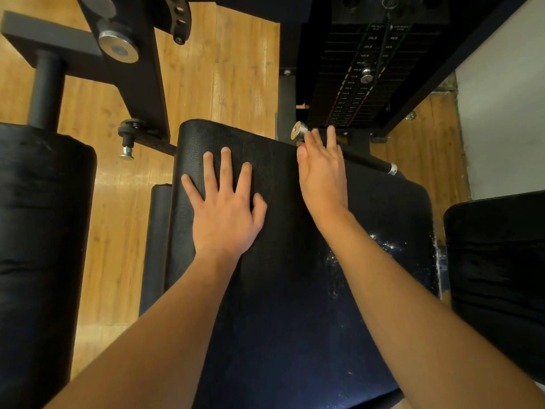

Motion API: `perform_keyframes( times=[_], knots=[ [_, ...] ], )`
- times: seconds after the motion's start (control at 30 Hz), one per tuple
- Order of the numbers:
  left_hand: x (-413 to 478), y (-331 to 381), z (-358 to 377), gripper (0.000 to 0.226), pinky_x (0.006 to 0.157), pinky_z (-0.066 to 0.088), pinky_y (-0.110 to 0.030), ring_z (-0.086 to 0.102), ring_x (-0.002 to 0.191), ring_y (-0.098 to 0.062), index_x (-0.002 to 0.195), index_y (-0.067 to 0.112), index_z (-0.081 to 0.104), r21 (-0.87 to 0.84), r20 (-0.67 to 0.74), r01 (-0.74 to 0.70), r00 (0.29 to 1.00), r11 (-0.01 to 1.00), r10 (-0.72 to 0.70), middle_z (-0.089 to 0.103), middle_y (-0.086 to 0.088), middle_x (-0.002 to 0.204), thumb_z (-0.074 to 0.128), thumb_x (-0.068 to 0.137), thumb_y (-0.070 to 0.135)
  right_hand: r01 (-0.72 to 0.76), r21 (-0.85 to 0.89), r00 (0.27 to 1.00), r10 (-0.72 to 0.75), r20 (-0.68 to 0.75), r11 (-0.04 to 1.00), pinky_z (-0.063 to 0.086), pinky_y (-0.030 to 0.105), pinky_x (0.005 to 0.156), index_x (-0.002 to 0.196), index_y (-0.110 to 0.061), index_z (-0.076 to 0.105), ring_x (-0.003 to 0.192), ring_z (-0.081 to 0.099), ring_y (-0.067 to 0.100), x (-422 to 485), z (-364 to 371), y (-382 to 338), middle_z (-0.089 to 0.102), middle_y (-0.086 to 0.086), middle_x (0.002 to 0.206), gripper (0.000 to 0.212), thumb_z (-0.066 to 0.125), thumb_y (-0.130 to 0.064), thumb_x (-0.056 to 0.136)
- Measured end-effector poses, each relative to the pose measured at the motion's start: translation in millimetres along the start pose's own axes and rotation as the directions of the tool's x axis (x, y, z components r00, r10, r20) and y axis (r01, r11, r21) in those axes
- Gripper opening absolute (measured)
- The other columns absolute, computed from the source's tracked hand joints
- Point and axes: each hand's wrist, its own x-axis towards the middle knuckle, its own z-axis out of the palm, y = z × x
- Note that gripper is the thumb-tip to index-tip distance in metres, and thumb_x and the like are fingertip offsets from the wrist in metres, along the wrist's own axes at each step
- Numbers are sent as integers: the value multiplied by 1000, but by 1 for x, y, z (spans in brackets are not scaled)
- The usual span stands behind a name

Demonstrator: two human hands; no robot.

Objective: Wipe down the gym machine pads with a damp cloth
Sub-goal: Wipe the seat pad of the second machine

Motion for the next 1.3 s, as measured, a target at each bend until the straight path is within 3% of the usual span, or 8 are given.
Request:
perform_keyframes(
  times=[0.17,0.27,0.53,0.67,0.97,1.3],
  knots=[
    [0,-1,1,60,118,11,-72,6,157,-38,155,23,36,9,-7,-1,1000,1000,1,17,-13,169,29,101,48,11,-75,995,-3,100,997,26,55,121,151,-12,46,158,12,29,23,-3,-12,40,3,161,47,26,-29,112],
    [0,-1,1,60,118,11,-72,6,157,-38,155,23,35,8,-4,-1,1000,1000,1,17,-13,170,28,102,48,-47,-64,986,56,157,997,24,63,121,156,-20,39,158,5,32,18,-2,-13,32,-5,166,50,29,-37,110],
    [0,-2,1,60,118,11,-72,7,157,-39,155,22,35,2,-8,-4,1000,1000,4,17,-14,169,29,101,48,16,-78,987,-3,162,997,13,47,127,160,-17,30,159,3,26,-15,8,-17,25,0,169,52,28,-35,112],
    [0,-2,2,60,118,11,-72,7,157,-39,155,22,35,3,-6,-3,1000,1000,3,17,-13,169,29,101,48,18,-92,991,-6,130,996,13,43,127,159,-12,32,158,9,25,-13,11,-15,30,5,167,50,29,-30,112],
    [1,-1,3,59,118,12,-73,9,156,-39,153,22,37,3,-20,-7,1000,1000,7,20,-14,169,29,101,48,14,-95,996,-5,94,995,18,46,125,157,-8,33,157,13,27,7,8,-17,33,7,165,49,30,-25,112],
    [1,-1,1,59,118,12,-73,7,157,-38,154,22,35,-8,-10,-7,1000,1000,7,17,-13,169,30,101,48,-10,-124,994,24,111,992,3,42,127,160,-13,28,159,6,23,-59,16,-15,25,7,168,52,26,-33,112]
  ],
)
